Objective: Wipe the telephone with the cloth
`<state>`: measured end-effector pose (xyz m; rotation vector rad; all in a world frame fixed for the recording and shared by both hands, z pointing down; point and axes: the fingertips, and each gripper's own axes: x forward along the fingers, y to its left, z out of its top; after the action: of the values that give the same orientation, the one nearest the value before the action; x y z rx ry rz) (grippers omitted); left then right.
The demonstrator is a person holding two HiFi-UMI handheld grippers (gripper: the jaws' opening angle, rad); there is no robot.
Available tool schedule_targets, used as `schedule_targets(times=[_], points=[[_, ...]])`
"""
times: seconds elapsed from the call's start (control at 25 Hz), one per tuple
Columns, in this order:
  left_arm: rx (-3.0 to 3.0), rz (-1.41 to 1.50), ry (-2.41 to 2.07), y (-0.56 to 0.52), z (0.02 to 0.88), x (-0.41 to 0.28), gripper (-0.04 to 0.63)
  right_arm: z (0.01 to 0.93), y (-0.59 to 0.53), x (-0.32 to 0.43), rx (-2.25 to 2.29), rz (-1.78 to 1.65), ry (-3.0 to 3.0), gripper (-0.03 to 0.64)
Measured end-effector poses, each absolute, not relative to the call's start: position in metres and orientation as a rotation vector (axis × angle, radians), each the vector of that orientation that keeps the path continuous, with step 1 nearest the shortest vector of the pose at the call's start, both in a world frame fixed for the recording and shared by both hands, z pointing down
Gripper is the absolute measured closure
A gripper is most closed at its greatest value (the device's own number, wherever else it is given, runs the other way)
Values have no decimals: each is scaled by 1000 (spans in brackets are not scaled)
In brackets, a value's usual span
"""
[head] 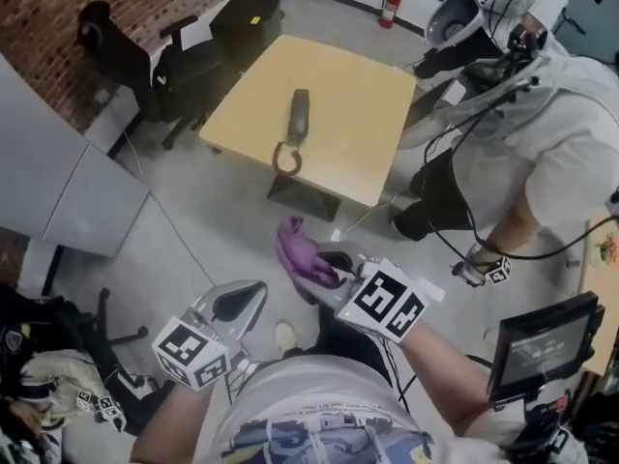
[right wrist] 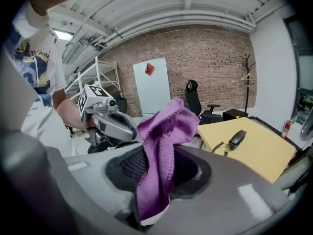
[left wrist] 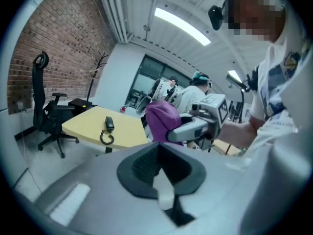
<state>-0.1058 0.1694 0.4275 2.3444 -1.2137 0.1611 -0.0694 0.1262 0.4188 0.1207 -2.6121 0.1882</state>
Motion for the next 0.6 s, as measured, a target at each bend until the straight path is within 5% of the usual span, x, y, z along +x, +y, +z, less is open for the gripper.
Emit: schedule_targets(times=[0.6], points=[[2357, 117, -1162, 249, 428, -90, 591, 403, 228, -51, 121, 148, -2579, 499]])
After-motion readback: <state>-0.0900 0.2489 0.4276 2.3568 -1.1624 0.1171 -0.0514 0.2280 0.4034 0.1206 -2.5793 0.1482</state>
